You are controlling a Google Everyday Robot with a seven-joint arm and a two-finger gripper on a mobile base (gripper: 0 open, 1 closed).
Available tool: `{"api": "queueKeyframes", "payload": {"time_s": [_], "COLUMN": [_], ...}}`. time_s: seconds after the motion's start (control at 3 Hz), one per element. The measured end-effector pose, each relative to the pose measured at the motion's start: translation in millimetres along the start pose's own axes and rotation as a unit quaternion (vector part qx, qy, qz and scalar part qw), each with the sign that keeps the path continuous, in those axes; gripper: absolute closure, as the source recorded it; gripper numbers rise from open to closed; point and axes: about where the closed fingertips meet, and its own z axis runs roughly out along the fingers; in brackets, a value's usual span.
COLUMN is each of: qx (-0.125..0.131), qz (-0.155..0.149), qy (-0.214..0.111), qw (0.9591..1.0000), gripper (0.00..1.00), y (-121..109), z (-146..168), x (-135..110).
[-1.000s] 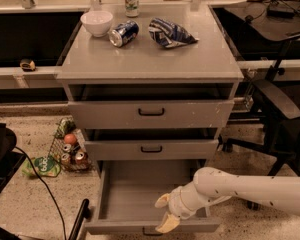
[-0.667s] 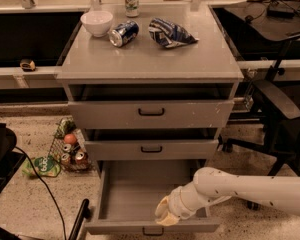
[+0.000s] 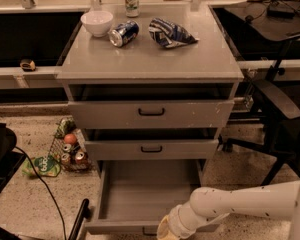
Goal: Close bottom drawer
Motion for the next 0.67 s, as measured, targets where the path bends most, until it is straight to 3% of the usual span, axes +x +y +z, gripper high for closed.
{"api": "queueKeyframes", "payload": {"time_s": [0.33,0.67], "qx": [-0.01,-0.023], "qz": [0.026,0.053], "qy": [0.015,0.007], "qw": [0.9995,0.9983], "gripper": [1.0,1.0], "y": [8,1], "z": [32,67], "x": [41,79]}}
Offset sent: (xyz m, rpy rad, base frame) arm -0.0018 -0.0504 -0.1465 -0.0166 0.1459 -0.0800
